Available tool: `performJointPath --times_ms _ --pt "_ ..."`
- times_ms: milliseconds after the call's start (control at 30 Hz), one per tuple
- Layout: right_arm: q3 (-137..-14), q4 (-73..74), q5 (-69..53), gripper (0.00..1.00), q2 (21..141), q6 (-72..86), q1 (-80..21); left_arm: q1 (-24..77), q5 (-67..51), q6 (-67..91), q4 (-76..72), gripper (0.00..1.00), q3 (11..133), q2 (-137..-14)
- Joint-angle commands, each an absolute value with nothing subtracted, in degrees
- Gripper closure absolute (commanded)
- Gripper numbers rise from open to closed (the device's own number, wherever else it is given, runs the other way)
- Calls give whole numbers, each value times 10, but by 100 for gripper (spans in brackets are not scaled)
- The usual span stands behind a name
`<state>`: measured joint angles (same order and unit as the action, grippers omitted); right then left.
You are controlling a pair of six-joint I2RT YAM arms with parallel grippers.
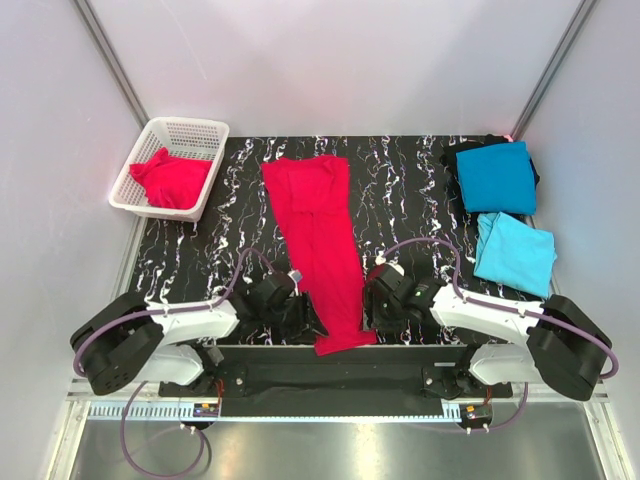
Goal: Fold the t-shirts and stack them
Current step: Fold the tshirt
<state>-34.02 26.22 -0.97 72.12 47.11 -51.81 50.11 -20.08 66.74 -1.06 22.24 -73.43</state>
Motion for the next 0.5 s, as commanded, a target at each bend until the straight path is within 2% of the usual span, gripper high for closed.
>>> performJointPath --times_ms 0,300,467 --pt "-338 235 -20 38 722 485 -526 519 -174 716 -31 51 219 -732" --pt "-334 222 -29 39 732 490 -533 533 -56 737 188 52 253 -674" --pt "-336 218 -31 41 741 497 -537 534 -54 740 213 52 256 -665"
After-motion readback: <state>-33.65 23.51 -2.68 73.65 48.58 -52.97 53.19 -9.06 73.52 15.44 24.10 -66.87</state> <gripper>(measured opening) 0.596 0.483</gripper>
